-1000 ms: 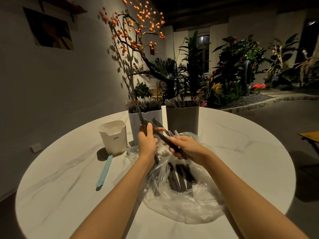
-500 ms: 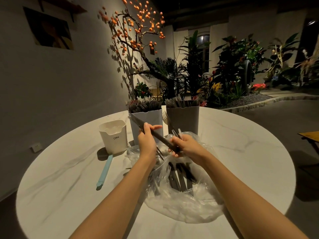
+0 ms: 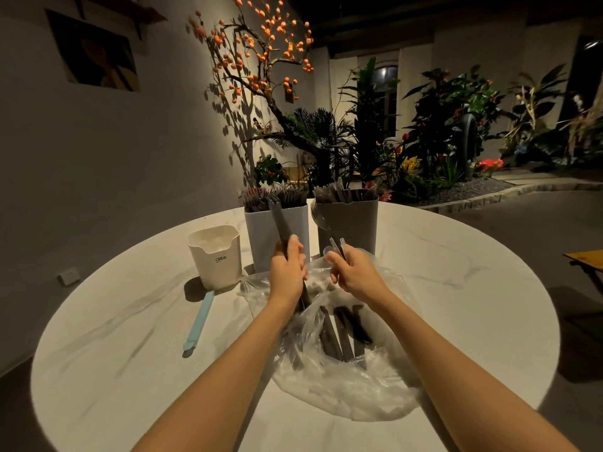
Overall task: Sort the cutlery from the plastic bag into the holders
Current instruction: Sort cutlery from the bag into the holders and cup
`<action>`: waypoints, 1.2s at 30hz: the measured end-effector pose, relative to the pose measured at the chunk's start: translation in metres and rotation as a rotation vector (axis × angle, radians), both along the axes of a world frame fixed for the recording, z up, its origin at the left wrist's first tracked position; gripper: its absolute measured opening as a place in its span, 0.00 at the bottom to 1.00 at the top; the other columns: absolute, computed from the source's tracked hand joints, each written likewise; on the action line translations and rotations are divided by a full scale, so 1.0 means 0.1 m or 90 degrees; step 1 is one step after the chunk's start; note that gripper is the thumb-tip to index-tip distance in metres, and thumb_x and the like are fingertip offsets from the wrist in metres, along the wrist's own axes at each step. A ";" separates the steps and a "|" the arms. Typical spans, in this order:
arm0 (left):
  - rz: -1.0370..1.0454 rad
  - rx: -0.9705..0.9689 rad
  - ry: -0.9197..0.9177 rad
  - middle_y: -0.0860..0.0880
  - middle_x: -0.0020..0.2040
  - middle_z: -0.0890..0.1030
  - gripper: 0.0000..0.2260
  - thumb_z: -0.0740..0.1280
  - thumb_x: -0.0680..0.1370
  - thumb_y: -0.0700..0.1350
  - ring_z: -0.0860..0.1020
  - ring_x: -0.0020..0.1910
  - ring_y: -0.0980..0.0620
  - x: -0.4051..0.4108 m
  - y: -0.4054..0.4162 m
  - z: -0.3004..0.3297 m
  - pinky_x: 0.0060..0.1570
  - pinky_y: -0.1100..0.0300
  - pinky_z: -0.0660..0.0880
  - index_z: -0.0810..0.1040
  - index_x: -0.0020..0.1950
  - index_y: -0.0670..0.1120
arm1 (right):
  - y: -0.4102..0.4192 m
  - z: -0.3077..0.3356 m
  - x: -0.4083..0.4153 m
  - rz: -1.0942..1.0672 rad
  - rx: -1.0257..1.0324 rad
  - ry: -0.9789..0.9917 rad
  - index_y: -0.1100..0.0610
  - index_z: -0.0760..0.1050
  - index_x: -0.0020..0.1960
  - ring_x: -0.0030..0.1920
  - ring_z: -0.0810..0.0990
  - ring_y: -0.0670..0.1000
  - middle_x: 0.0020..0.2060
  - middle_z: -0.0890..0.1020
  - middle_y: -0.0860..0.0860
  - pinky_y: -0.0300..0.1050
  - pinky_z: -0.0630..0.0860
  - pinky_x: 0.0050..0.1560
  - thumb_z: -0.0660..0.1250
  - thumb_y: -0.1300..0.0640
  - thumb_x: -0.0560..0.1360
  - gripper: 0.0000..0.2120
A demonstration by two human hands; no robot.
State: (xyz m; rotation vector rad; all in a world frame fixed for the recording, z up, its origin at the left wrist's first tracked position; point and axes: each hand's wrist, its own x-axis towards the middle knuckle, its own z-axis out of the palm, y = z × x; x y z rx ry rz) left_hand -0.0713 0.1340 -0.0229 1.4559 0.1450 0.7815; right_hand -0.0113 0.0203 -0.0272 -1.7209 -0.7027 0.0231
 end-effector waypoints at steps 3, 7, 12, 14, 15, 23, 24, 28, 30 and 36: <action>-0.057 0.065 0.079 0.51 0.28 0.68 0.17 0.56 0.83 0.52 0.66 0.24 0.56 0.02 -0.01 -0.08 0.29 0.63 0.66 0.71 0.39 0.44 | 0.01 -0.03 0.03 -0.027 -0.003 -0.004 0.54 0.72 0.43 0.29 0.73 0.43 0.30 0.75 0.50 0.32 0.70 0.30 0.60 0.55 0.81 0.08; -0.079 0.033 0.113 0.52 0.28 0.65 0.18 0.55 0.81 0.58 0.63 0.23 0.58 0.04 -0.03 -0.06 0.23 0.66 0.62 0.68 0.43 0.44 | 0.01 -0.03 0.04 -0.012 0.013 0.038 0.62 0.75 0.50 0.24 0.72 0.42 0.28 0.74 0.52 0.31 0.69 0.26 0.59 0.56 0.81 0.11; -0.095 0.001 0.106 0.51 0.28 0.64 0.20 0.50 0.81 0.60 0.60 0.23 0.57 0.08 -0.08 -0.06 0.22 0.66 0.58 0.68 0.46 0.45 | 0.00 -0.01 0.04 0.006 0.000 0.038 0.62 0.74 0.51 0.22 0.70 0.40 0.28 0.73 0.50 0.31 0.67 0.26 0.57 0.57 0.82 0.10; -0.105 -0.002 0.095 0.51 0.29 0.65 0.19 0.50 0.82 0.58 0.60 0.23 0.57 0.09 -0.09 -0.06 0.21 0.66 0.58 0.69 0.47 0.44 | 0.01 0.01 0.05 0.012 0.002 0.039 0.60 0.73 0.50 0.23 0.70 0.40 0.28 0.72 0.50 0.31 0.66 0.26 0.57 0.56 0.82 0.09; -0.107 0.002 0.093 0.51 0.29 0.66 0.19 0.50 0.83 0.57 0.60 0.23 0.57 0.10 -0.09 -0.05 0.21 0.66 0.58 0.69 0.48 0.44 | 0.01 0.04 0.06 0.012 0.006 0.040 0.59 0.73 0.49 0.24 0.69 0.41 0.29 0.72 0.50 0.32 0.67 0.26 0.57 0.56 0.82 0.09; -0.119 0.051 0.119 0.51 0.32 0.66 0.14 0.52 0.84 0.52 0.62 0.24 0.58 0.22 -0.08 0.13 0.23 0.66 0.60 0.68 0.46 0.44 | 0.00 0.30 0.09 0.019 0.070 0.042 0.59 0.72 0.43 0.27 0.68 0.44 0.28 0.71 0.51 0.32 0.66 0.27 0.58 0.58 0.82 0.10; -0.121 0.061 0.122 0.51 0.32 0.66 0.13 0.52 0.85 0.51 0.62 0.24 0.58 0.23 -0.09 0.18 0.24 0.66 0.61 0.67 0.45 0.45 | -0.01 0.33 0.11 0.018 0.077 0.039 0.58 0.73 0.44 0.27 0.68 0.44 0.28 0.71 0.51 0.33 0.66 0.27 0.58 0.58 0.82 0.10; -0.138 0.074 0.129 0.50 0.31 0.66 0.11 0.53 0.85 0.47 0.62 0.25 0.58 0.31 -0.12 0.37 0.25 0.66 0.61 0.67 0.45 0.45 | -0.07 0.48 0.18 0.001 0.085 0.037 0.57 0.74 0.44 0.26 0.68 0.43 0.27 0.72 0.50 0.33 0.67 0.27 0.58 0.58 0.82 0.11; -0.140 0.080 0.133 0.51 0.31 0.65 0.11 0.53 0.85 0.47 0.62 0.23 0.58 0.36 -0.14 0.45 0.24 0.66 0.60 0.68 0.46 0.45 | -0.11 0.55 0.22 -0.001 0.092 0.045 0.55 0.73 0.43 0.25 0.68 0.43 0.27 0.72 0.50 0.32 0.65 0.25 0.57 0.57 0.82 0.11; -0.158 0.039 0.147 0.52 0.30 0.63 0.14 0.49 0.85 0.49 0.60 0.24 0.58 0.52 -0.22 0.66 0.25 0.64 0.57 0.71 0.49 0.45 | -0.18 0.80 0.34 -0.012 0.060 0.042 0.60 0.74 0.47 0.22 0.67 0.42 0.27 0.71 0.51 0.32 0.63 0.22 0.56 0.57 0.83 0.12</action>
